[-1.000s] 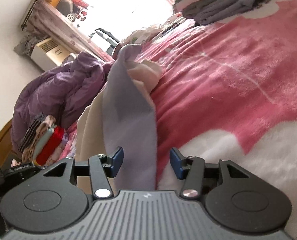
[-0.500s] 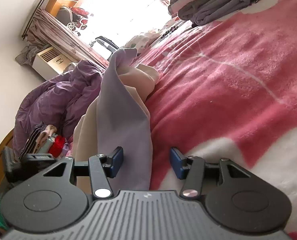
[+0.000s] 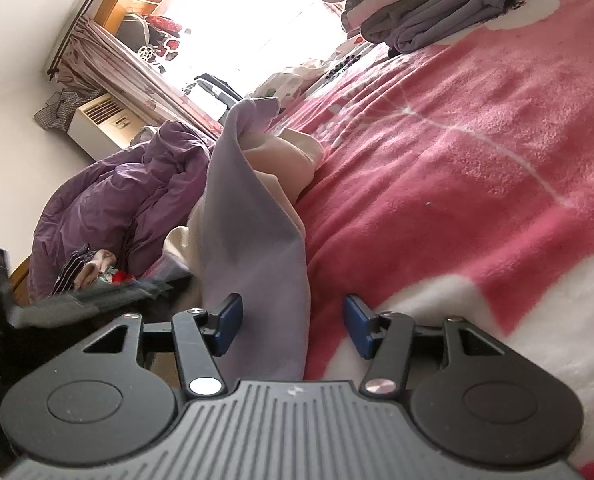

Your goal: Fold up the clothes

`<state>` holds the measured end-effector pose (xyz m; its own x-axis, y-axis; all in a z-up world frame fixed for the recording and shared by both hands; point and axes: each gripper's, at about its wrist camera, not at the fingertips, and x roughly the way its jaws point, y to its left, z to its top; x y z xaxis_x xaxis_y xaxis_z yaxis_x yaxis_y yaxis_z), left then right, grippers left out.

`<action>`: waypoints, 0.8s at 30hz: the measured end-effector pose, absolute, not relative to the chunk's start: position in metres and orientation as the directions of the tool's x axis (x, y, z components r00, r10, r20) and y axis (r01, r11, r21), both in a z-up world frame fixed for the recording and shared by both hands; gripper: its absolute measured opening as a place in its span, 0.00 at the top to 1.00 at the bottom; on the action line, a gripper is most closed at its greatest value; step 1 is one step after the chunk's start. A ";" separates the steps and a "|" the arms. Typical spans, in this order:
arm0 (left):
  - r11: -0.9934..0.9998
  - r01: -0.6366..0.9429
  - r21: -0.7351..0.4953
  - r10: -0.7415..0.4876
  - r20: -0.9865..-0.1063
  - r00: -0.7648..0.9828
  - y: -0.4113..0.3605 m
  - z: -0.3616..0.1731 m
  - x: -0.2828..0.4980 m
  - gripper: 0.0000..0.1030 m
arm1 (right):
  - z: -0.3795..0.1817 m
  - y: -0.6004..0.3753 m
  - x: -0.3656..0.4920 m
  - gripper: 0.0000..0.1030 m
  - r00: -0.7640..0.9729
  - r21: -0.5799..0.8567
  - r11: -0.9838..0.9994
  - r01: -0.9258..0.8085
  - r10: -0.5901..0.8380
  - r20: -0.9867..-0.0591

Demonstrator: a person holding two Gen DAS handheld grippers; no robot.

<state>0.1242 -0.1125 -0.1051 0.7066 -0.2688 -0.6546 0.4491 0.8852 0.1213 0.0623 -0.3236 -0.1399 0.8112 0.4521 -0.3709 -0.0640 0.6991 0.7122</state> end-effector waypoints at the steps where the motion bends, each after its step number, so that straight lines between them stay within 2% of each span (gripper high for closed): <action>1: 0.885 0.457 0.093 -0.294 -0.649 0.702 -0.108 -0.101 0.121 0.63 | -0.140 -0.324 0.062 0.45 0.811 0.712 0.699 -0.064 0.452 -0.371; 4: 0.891 0.450 0.053 -0.325 -0.618 0.715 -0.087 -0.084 0.107 0.63 | -0.140 -0.324 0.063 0.45 0.811 0.712 0.699 -0.066 0.453 -0.370; 9: 0.949 0.304 0.079 -0.209 -0.566 0.797 -0.034 -0.069 0.098 0.63 | -0.140 -0.321 0.063 0.39 0.812 0.712 0.698 -0.071 0.455 -0.365; 12: 0.957 0.240 0.162 -0.104 -0.582 0.806 -0.017 -0.081 0.102 0.63 | -0.138 -0.316 0.063 0.33 0.812 0.697 0.712 -0.085 0.455 -0.366; 15: 0.932 0.242 0.271 -0.041 -0.583 0.811 -0.016 -0.099 0.108 0.63 | -0.136 -0.311 0.063 0.29 0.810 0.673 0.733 -0.101 0.454 -0.372; 21: 0.874 0.286 0.393 -0.021 -0.557 0.830 -0.021 -0.119 0.122 0.63 | -0.136 -0.307 0.062 0.29 0.810 0.654 0.747 -0.117 0.453 -0.373; 24: 0.881 0.289 0.375 -0.040 -0.551 0.834 -0.019 -0.113 0.127 0.63 | -0.136 -0.304 0.062 0.25 0.809 0.642 0.756 -0.130 0.455 -0.372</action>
<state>0.1268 -0.0187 -0.1126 0.8337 -0.0397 -0.5507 0.2894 0.8808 0.3747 0.0623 -0.3043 -0.1358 0.8094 0.4545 -0.3719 -0.1296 0.7559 0.6417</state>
